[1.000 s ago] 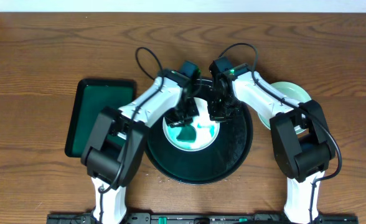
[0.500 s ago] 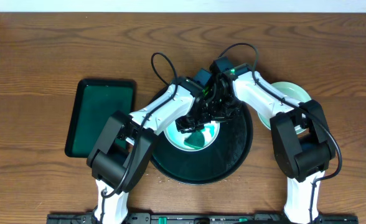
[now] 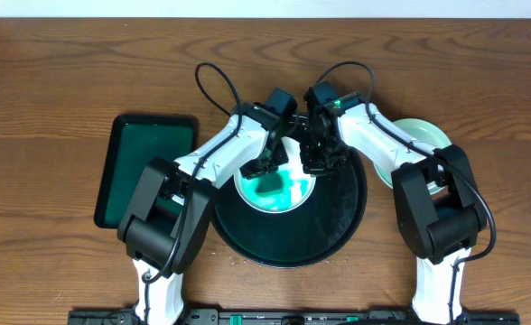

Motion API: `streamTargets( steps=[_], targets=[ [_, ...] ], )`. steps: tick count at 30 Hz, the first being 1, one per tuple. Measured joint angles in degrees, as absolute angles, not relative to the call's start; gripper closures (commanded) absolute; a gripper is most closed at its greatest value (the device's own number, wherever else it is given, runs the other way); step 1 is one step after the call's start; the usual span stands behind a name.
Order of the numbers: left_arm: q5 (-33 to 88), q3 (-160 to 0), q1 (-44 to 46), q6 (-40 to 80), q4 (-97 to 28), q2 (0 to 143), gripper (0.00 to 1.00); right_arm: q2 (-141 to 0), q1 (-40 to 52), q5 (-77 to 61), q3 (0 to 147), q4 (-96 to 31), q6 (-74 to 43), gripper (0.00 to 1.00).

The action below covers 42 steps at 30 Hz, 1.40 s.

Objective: Clean dirty plates on tray and stack at the side
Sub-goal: 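Scrub the last plate with the sponge while the right gripper holds it, then return the sponge over the basin with the left gripper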

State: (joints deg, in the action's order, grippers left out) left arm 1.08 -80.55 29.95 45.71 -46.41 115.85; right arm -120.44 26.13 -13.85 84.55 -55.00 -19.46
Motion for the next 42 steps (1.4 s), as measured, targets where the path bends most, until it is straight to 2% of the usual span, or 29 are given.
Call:
streamTargets(
  steps=[6, 12, 24, 42],
  targets=[
    [-5.0, -81.1, 29.9, 45.5, -51.5, 115.9, 0.93, -120.5, 26.1, -13.9, 84.6, -55.0, -19.5, 0.99],
    [-5.8, -81.4, 30.5, 41.9, -55.9, 115.9, 0.93, -120.5, 26.1, -14.2, 84.6, -54.6, -19.5, 0.99],
    [16.6, -81.0, 32.1, 31.4, -46.1, 115.9, 0.93, -120.5, 26.1, -14.4, 84.6, -54.6, -19.4, 0.99],
    [3.9, -81.8, 26.9, 36.2, -47.0, 115.9, 0.93, -120.5, 26.1, -14.4, 84.6, -54.7, -19.5, 0.99]
  ],
)
